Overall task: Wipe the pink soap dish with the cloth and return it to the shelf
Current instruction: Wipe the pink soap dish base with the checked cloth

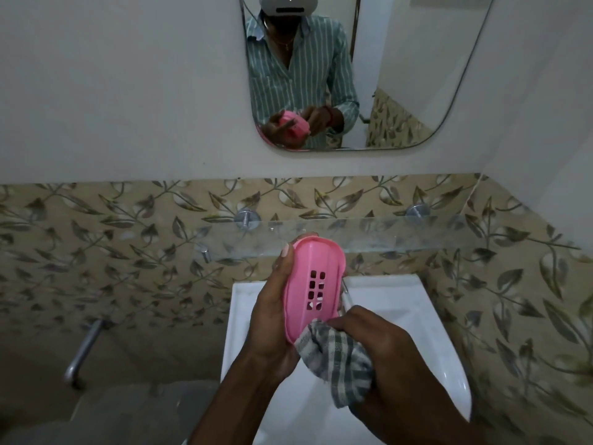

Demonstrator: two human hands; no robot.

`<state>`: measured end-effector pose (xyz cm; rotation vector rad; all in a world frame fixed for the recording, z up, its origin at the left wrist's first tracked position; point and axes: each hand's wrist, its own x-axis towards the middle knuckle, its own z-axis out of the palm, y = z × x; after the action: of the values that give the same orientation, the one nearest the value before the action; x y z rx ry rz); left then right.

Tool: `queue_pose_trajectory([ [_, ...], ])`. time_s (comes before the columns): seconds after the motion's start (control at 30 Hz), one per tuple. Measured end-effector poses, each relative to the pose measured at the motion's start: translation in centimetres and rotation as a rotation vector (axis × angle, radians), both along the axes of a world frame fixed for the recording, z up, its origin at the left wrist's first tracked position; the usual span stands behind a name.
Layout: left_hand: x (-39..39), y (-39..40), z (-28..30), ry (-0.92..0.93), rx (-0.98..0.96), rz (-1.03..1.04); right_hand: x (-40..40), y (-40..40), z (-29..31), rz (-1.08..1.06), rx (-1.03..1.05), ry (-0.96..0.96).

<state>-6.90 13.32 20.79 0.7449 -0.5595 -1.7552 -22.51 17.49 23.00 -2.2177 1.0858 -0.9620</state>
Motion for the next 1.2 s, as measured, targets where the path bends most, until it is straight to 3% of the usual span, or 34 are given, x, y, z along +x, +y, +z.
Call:
queue_pose_trajectory([
  [0.1,-1.1,0.6,-0.8,0.053,0.05,-0.05,1.0,0.4,-0.2,0.027,0.013,-0.102],
  [0.23,-1.2,0.4,-0.9,-0.006,-0.038,-0.007,0.0,0.5,-0.5,-0.001,-0.035,0.108],
  [0.37,-0.6,0.3,-1.2,0.073,-0.035,0.004,-1.7,0.2,0.0,-0.09,-0.049,0.243],
  [0.63,-3.0,1.8,-1.5,0.047,0.08,0.078,-1.1,-2.1,2.8,-0.386,-0.21,0.128],
  [0.83,-1.2,0.6,-0.7,0.256,0.098,-0.031,1.1,2.4,1.1,-0.152,-0.225,0.302],
  [0.9,-0.7,0.7,-1.2,0.249,0.081,0.0,-0.1,1.4,1.1,-0.181,-0.206,0.318],
  [1.03,-1.1,1.2,-1.5,0.133,0.104,0.047,-1.7,-1.7,2.0,-0.326,-0.167,0.255],
  [1.2,-1.0,0.2,-0.4,0.145,0.101,0.076,0.7,1.0,0.7,-0.106,-0.159,0.113],
])
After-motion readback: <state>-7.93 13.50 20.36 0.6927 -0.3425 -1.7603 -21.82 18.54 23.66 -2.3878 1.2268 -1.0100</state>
